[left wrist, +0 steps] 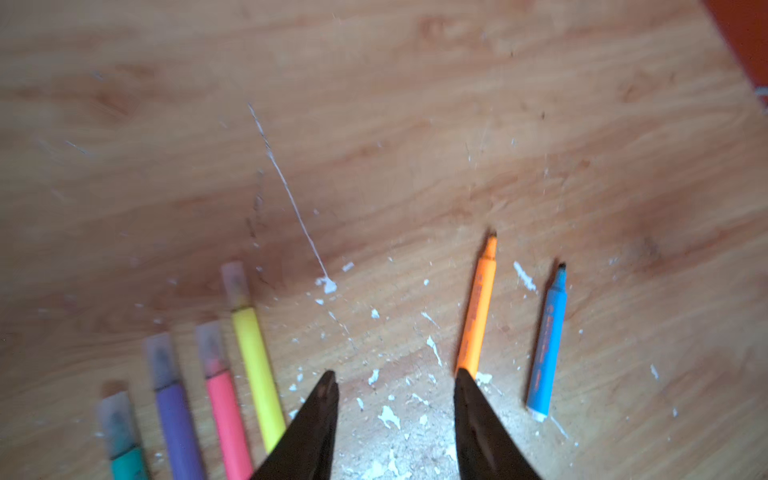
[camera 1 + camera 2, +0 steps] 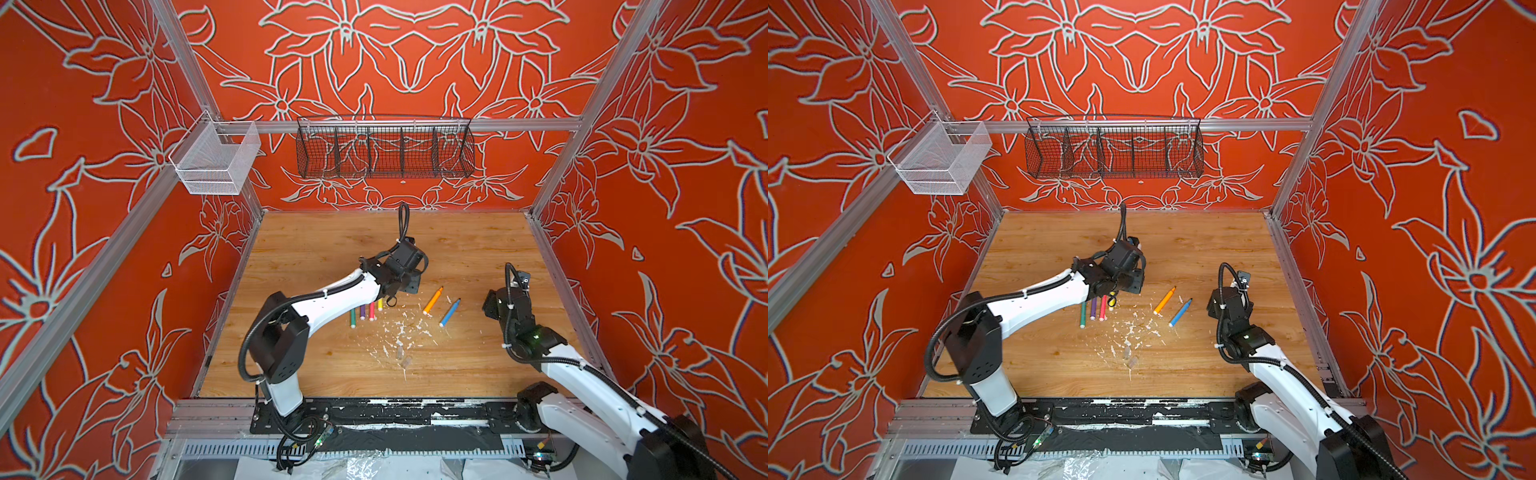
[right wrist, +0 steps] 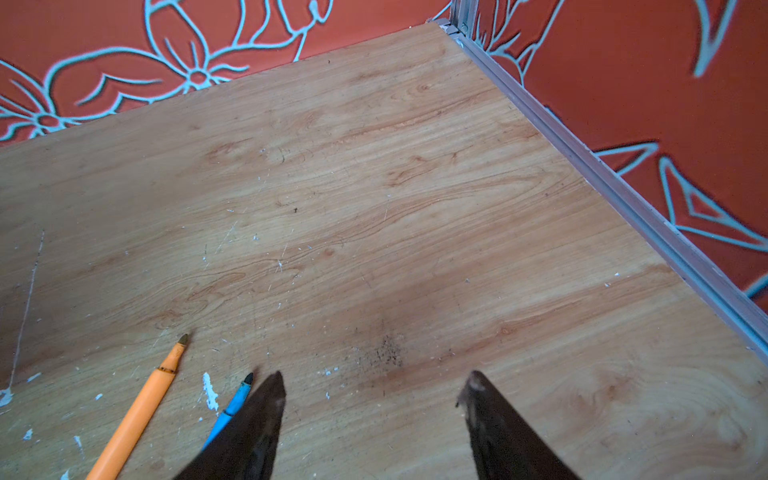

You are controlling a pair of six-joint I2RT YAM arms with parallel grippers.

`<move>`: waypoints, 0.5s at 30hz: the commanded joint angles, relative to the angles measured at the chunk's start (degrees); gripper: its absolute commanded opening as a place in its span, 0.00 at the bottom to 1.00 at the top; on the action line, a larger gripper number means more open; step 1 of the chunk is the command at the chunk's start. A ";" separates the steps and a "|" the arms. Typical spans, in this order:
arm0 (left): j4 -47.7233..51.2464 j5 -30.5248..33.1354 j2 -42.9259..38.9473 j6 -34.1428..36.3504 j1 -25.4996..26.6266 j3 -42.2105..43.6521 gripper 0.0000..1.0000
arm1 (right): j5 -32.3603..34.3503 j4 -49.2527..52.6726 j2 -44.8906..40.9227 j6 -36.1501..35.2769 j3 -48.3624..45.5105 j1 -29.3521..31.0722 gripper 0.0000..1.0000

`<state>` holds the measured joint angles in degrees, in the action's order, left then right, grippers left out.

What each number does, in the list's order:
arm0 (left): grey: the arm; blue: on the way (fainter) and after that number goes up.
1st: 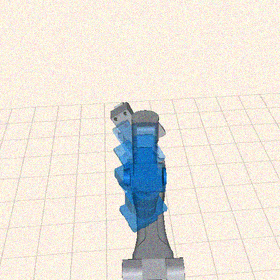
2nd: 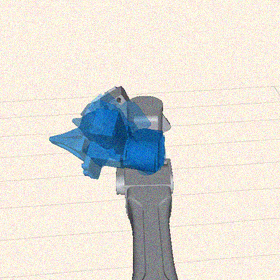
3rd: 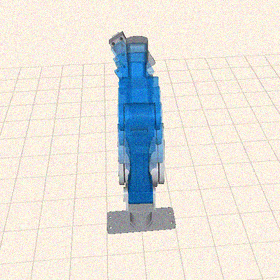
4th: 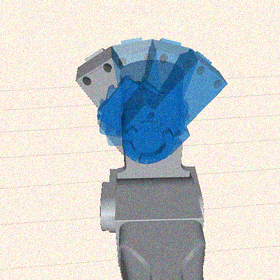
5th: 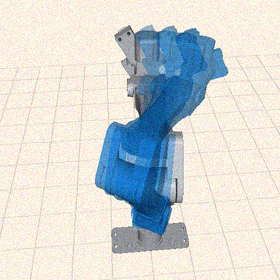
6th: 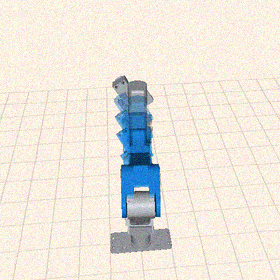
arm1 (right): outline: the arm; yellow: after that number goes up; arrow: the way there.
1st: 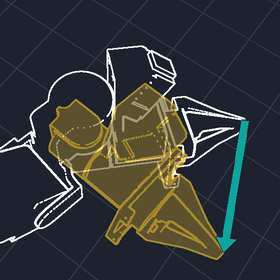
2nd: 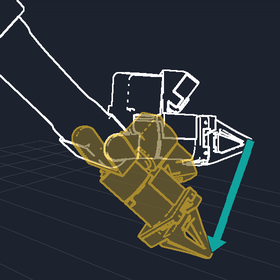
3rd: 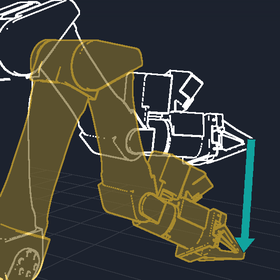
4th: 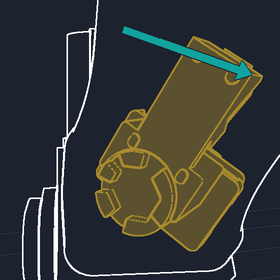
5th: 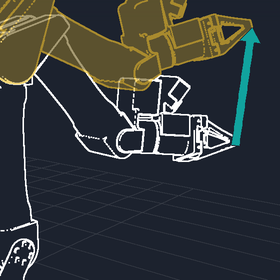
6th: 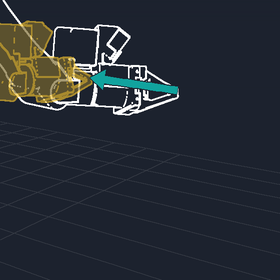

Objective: Insert the pens into the pen caps
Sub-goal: 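Open the left gripper and move it over the orange marker, then close the left gripper around the orange marker body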

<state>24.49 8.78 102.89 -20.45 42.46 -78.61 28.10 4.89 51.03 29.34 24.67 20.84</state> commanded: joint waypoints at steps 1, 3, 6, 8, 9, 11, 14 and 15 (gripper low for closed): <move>0.77 -8.04 4.29 3.87 0.52 -1.05 0.43 | 0.56 -0.96 0.85 1.23 -0.17 -0.30 0.70; 2.31 -10.40 7.87 3.79 0.52 -3.88 0.43 | 0.47 -0.75 1.89 1.24 0.50 -0.29 0.70; 5.13 -10.86 11.50 4.43 0.76 -7.35 0.43 | 0.04 -0.37 3.28 1.05 1.32 -0.36 0.69; 5.22 -11.09 12.74 4.73 0.96 -7.99 0.47 | -0.21 -0.27 3.88 0.98 1.65 -0.31 0.68; 5.40 -11.36 13.51 4.94 1.07 -8.58 0.48 | -0.26 -0.23 4.04 0.98 1.70 -0.33 0.68; 6.83 -11.97 14.87 5.37 1.21 -10.44 0.48 | -0.36 -0.29 4.17 0.89 1.79 -0.28 0.68; 7.98 -12.11 16.29 6.00 1.90 -11.76 0.48 | -0.58 -0.23 4.07 0.78 1.79 -0.27 0.68; 8.22 -11.96 16.75 6.19 2.26 -12.13 0.49 | -0.59 -0.23 4.02 0.80 1.71 -0.28 0.68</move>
<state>29.78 -2.07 117.84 -15.88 43.68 -89.23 27.94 4.84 55.07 29.61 24.69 20.84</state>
